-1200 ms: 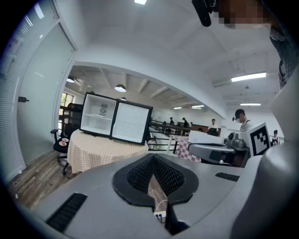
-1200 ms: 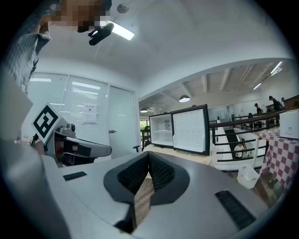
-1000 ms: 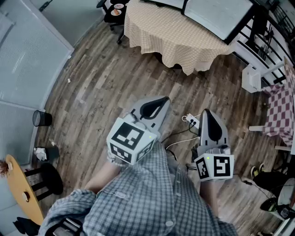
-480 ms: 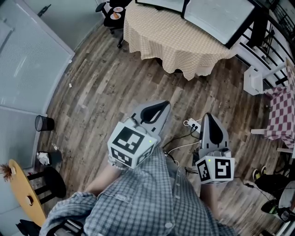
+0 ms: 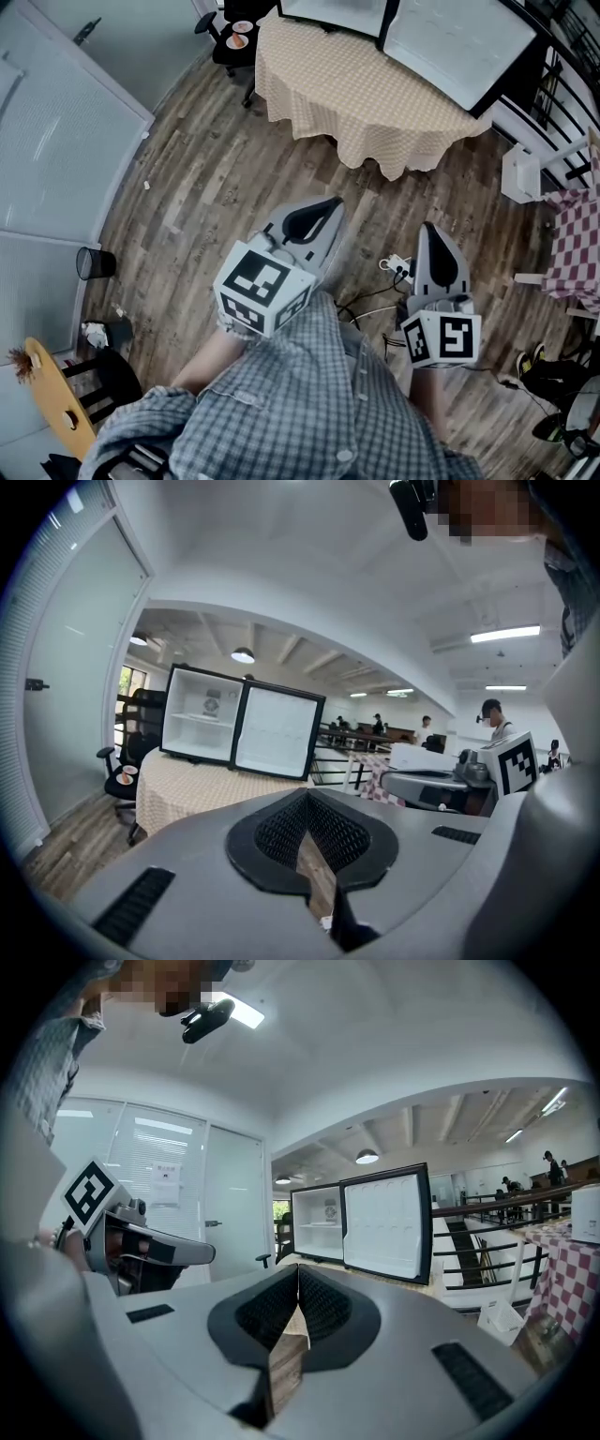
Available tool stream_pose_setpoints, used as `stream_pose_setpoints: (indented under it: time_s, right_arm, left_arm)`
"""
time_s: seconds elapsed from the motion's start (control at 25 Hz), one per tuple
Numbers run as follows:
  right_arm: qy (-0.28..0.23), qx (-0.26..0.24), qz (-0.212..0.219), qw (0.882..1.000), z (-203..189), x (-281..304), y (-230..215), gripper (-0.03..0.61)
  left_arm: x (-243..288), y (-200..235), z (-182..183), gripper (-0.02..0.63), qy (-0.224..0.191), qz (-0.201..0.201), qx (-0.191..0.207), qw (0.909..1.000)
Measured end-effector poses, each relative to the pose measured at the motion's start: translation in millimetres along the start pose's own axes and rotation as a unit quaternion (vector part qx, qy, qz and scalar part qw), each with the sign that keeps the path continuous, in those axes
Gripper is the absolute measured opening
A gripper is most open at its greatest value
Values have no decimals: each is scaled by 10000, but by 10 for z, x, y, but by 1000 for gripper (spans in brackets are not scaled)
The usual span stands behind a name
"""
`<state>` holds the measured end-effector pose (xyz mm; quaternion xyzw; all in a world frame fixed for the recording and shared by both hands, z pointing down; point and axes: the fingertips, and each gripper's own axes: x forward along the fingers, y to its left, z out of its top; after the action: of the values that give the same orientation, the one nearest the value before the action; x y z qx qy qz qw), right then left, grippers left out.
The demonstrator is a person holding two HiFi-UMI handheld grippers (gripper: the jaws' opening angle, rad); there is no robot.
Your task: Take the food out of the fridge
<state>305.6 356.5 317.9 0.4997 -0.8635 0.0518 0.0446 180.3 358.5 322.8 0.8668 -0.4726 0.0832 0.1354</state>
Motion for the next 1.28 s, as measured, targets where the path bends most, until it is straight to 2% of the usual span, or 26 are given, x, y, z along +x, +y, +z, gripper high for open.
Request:
stream_pose_setpoints:
  time_s: [0.32, 0.68, 0.96, 1.28]
  right_arm:
    - [-38, -100, -81, 9999, 152, 500, 63, 9]
    - [-96, -303, -55, 9995, 220, 959, 254, 9]
    - [26, -209, 160, 9996, 105, 1216, 469, 9]
    - [11, -313, 306, 9990, 162, 1388, 594, 9]
  left_arm:
    - [141, 539, 254, 6, -196, 29, 2, 9998]
    - [152, 1038, 312, 6, -294, 106, -6, 9995]
    - [-7, 1334, 258, 6, -373, 343, -135, 9986]
    - [-194, 1616, 234, 6, -465, 686, -245, 9963]
